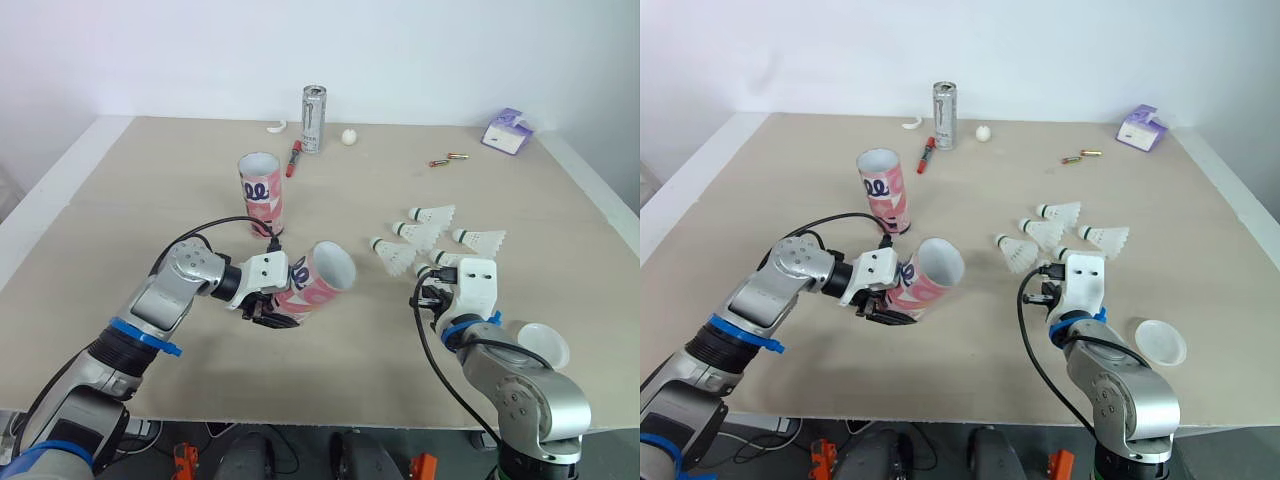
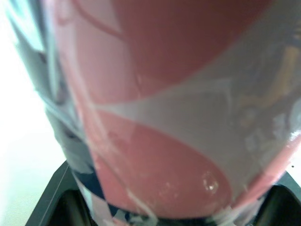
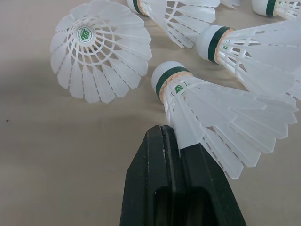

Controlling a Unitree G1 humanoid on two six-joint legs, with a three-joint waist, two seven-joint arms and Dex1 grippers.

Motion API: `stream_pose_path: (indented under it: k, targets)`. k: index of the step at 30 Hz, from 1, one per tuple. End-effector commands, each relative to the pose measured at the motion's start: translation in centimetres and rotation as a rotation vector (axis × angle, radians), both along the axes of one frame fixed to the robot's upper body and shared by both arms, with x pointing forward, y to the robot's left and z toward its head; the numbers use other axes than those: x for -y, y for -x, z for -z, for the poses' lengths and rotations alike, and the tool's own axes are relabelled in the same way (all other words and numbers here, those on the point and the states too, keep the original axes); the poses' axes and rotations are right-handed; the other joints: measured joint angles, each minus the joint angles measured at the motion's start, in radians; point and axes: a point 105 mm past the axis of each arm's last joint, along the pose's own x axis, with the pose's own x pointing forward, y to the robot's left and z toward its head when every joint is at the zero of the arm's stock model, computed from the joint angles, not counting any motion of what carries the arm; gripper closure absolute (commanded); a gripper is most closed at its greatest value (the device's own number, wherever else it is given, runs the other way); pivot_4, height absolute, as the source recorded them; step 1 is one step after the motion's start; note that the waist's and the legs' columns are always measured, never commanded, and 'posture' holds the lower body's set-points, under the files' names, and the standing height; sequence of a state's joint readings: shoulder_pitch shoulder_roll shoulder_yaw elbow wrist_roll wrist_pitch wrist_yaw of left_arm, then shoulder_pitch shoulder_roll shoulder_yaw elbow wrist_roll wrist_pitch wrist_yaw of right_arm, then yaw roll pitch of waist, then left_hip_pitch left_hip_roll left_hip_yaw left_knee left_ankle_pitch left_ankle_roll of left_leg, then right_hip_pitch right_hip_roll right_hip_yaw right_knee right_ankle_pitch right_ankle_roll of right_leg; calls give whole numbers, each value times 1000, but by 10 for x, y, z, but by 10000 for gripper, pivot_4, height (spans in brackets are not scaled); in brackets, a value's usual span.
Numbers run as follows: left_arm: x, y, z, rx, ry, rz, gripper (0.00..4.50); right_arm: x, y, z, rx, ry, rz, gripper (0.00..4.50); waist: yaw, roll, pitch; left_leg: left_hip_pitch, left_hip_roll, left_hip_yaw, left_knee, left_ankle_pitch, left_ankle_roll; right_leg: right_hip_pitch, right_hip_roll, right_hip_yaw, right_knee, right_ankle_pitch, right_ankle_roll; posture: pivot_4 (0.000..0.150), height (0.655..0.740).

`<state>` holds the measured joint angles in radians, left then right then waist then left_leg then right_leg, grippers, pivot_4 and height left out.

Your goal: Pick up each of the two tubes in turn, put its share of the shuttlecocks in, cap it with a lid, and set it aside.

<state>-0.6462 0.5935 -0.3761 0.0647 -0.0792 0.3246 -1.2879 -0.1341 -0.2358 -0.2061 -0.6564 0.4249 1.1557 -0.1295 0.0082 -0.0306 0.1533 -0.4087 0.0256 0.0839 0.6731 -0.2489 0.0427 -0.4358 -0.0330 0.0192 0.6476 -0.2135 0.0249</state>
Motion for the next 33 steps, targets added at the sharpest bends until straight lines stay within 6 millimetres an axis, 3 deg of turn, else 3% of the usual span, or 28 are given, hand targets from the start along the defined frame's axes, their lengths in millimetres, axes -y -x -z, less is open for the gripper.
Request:
stream_pose_path:
  k: [1, 7, 10, 14, 17, 21, 33]
  targets:
    - [4, -1, 5, -3, -4, 0, 14881, -3, 5, -29, 103, 66, -64, 43747, 0, 0, 0, 0, 0, 0, 0, 0, 0, 0, 0, 0, 0, 0, 0, 1500, 7400]
    - [6, -9, 2, -24, 13, -22, 14881, -13, 22, -82, 238, 318, -360, 43747, 1, 2, 0, 0, -4, -1, 1, 1, 2, 2, -3, 0, -1, -1, 2, 1500, 7400]
    - [10, -20, -3, -10, 20, -50, 14881, -35, 38, -110, 316, 522, -656, 43747, 1, 3, 1, -1, -8, -2, 1, 2, 6, 2, -7, -1, -1, 1, 4, 1500, 7400]
    - [15, -25, -7, -2, 18, -33, 14881, -56, 50, -127, 402, 694, -917, 43747, -1, 1, 2, -1, -7, -4, 1, 3, 8, 3, -6, -3, -2, 1, 4, 1500, 7400]
    - [18, -22, -6, -12, 14, -8, 14881, -68, 58, -131, 443, 818, -1099, 43747, -1, 1, 2, -1, -7, -4, -1, 2, 9, 2, -5, -2, -2, 0, 3, 1500, 7400]
    - [19, -19, -2, -16, 8, 0, 14881, -74, 55, -136, 485, 960, -1199, 43747, -1, 1, 2, -3, -7, -5, -1, 1, 11, 1, -5, -3, -2, -1, 4, 1500, 7400]
    - [18, -14, 1, -11, -1, 4, 14881, -86, 31, -129, 527, 1104, -1296, 43747, 0, 1, 1, -7, -8, -4, 1, 1, 11, -2, -6, -3, -2, 0, 3, 1500, 7400]
